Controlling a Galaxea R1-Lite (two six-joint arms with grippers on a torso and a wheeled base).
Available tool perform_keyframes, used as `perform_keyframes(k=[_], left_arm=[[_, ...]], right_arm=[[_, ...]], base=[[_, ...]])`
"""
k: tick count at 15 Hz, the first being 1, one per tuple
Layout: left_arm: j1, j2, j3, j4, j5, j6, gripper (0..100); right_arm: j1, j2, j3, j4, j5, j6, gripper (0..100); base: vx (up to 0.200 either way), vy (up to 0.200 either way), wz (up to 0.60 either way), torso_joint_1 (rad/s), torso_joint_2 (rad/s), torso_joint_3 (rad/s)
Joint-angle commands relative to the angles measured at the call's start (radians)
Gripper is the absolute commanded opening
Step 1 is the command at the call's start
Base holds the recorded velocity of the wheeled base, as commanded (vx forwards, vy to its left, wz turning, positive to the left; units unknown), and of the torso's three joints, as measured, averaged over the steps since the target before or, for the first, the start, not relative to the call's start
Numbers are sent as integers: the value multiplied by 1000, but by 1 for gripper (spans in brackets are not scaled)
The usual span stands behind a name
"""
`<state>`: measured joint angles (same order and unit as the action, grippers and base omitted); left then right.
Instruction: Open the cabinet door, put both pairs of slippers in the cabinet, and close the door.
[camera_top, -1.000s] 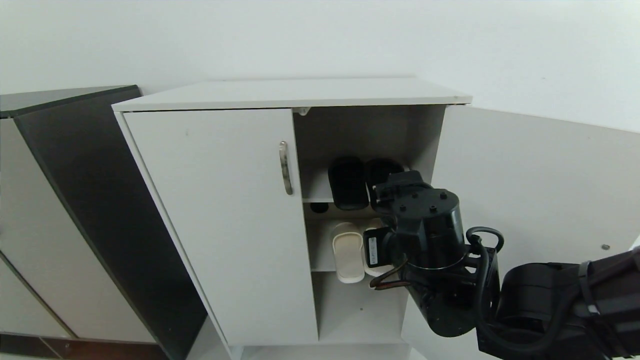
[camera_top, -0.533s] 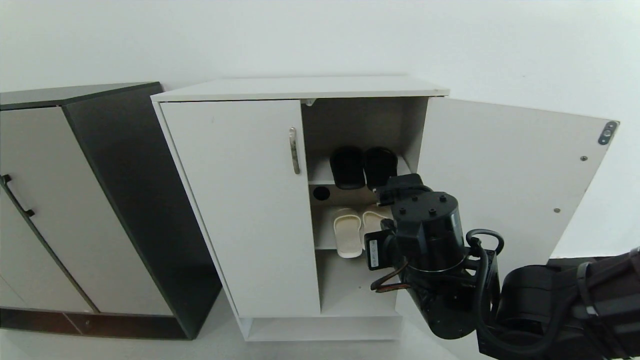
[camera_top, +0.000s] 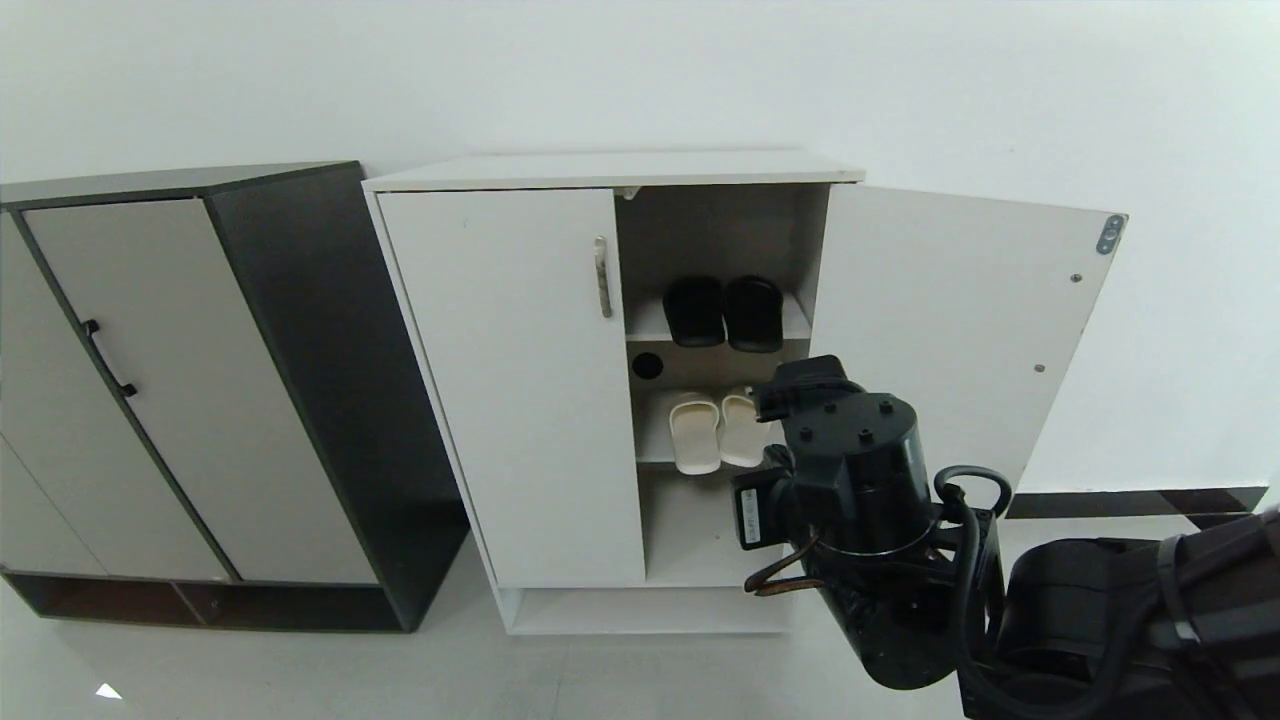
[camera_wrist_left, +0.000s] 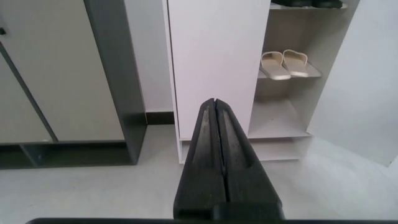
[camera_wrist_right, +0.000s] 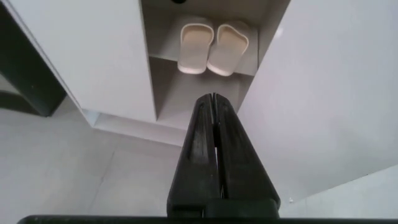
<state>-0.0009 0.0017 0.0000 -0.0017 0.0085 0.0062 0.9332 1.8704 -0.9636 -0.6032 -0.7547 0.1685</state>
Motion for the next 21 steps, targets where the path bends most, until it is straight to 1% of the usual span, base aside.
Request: perform_keyframes(k=[1,15,17,21], left_arm=[[-1,0,0,0,1,0,0],[-1,0,0,0,1,-2,0],[1,0,0,0,1,-2,0],[-1,0,0,0,1,-2,0]], right_arm=[[-2,3,2,0,0,0,0],[-4,13,2,0,1,0,0],[-4,16,0,0,0,-1,0],[-4,16,0,0,0,-1,0]], base=[[0,0,0,0,0,0],[0,0,0,0,0,0],[0,0,0,12,-102,-164],[0,0,0,52,-404,-327]])
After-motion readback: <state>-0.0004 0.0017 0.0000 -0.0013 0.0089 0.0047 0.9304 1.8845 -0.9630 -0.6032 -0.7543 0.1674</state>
